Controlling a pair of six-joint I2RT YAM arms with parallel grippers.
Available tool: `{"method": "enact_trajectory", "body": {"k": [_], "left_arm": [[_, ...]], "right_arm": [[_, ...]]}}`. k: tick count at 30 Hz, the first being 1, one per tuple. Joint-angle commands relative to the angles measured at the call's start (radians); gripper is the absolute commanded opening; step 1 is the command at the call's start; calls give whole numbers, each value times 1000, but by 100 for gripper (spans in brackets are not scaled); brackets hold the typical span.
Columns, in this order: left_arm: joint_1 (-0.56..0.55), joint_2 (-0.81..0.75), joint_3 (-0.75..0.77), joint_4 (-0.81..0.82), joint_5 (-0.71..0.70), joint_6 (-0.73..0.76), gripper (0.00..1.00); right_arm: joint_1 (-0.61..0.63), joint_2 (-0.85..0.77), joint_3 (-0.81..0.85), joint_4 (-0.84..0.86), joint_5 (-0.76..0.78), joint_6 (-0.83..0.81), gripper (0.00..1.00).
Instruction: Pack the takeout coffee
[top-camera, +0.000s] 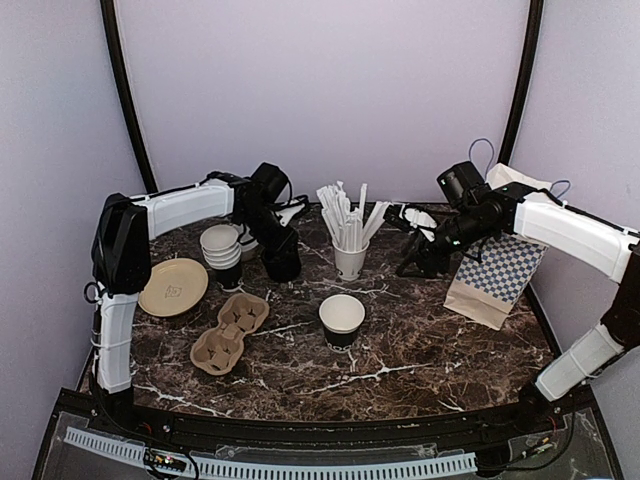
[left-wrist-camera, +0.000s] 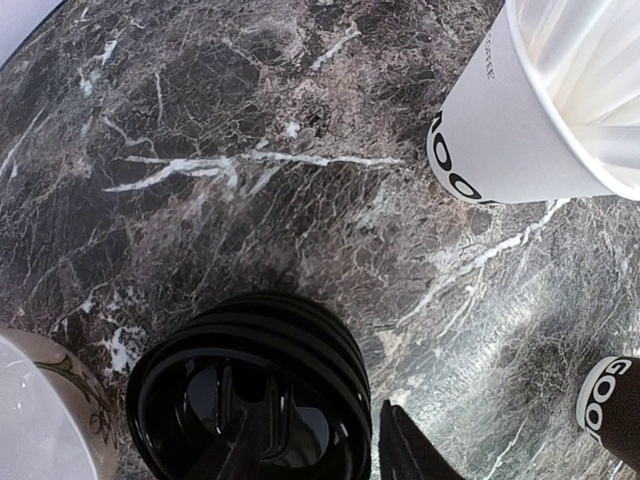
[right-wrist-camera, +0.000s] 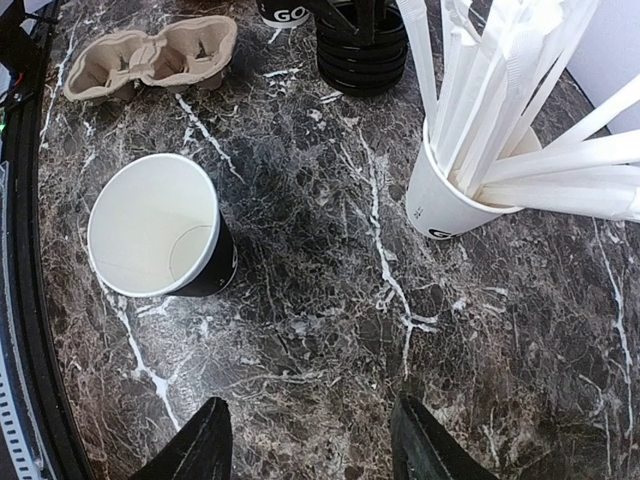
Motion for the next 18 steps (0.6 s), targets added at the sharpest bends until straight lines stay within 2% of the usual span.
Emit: {"method": "enact_trajectory", "body": {"k": [1, 6, 13, 18], "left_arm": [[-1, 11, 32, -48, 34, -6, 44], [-3, 17, 32, -63, 27, -16, 40], [-3, 16, 46, -83, 34, -24, 26], [-3, 16, 60, -99, 51, -29, 20]], "right_arm": [[8, -4, -11, 15, -14, 2, 54], [8, 2, -13, 16, -15, 0, 54], [8, 9, -13, 16, -17, 0, 54], [8, 15, -13, 16, -14, 0, 54]]}}
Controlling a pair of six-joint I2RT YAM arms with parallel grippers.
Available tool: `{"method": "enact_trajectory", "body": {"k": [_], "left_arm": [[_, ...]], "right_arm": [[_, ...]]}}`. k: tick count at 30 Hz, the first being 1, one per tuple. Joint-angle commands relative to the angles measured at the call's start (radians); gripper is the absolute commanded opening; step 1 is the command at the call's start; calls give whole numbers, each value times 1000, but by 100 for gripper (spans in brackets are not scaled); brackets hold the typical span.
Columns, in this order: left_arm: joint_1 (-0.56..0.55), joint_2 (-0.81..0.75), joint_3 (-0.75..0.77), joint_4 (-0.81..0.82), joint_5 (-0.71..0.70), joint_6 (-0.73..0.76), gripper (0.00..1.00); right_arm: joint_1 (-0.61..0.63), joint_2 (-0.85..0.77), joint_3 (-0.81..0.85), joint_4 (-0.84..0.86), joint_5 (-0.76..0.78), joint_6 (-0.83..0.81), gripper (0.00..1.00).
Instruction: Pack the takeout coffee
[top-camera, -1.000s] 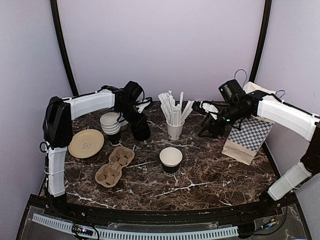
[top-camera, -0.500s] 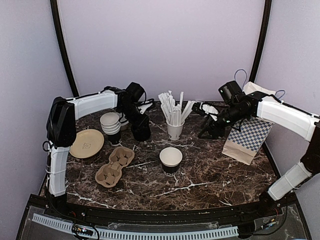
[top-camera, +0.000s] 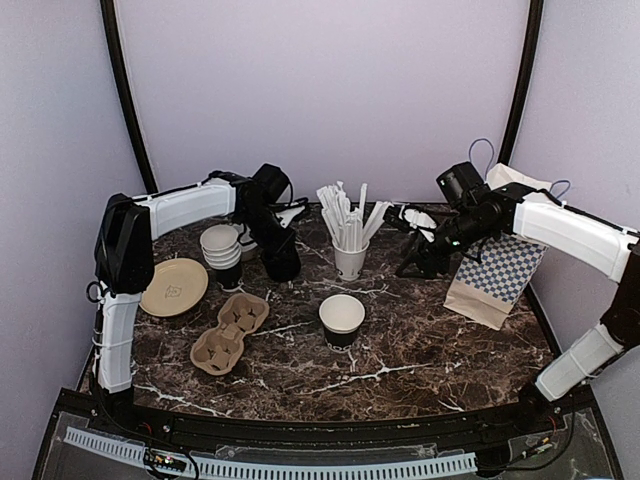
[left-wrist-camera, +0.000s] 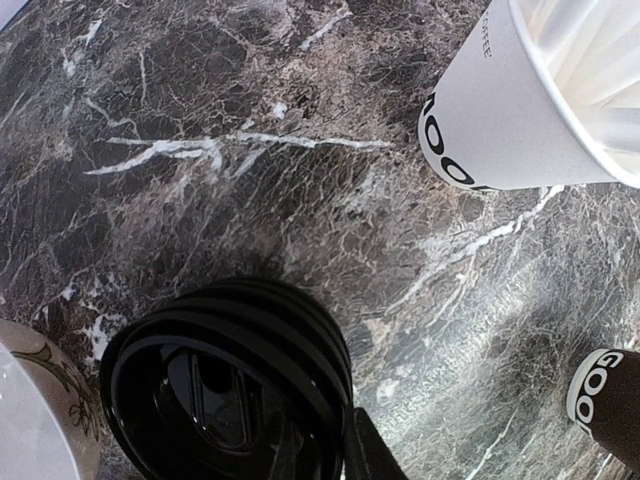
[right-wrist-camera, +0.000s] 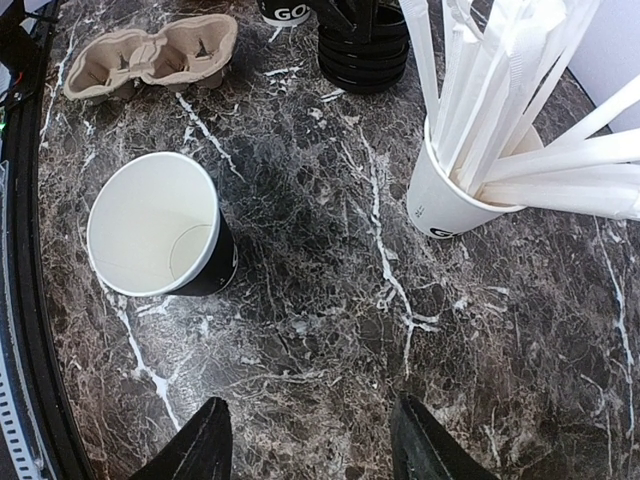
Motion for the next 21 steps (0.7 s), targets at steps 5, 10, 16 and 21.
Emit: {"method": "enact_trajectory", "body": {"k": [5, 10, 16, 21], "left_arm": [[-2, -7, 41, -63, 45, -12, 15], [-2, -12, 50, -80, 53, -19, 11], [-6, -32, 104, -162, 24, -43, 9], [-22, -139, 119, -172, 39, -40, 10]], "right_arm": [[8, 14, -16, 17, -11, -1, 54], [8, 18, -16, 14, -13, -1, 54], [8, 14, -14, 10, -28, 1, 54], [8, -1, 21, -25, -66, -3, 54]]}}
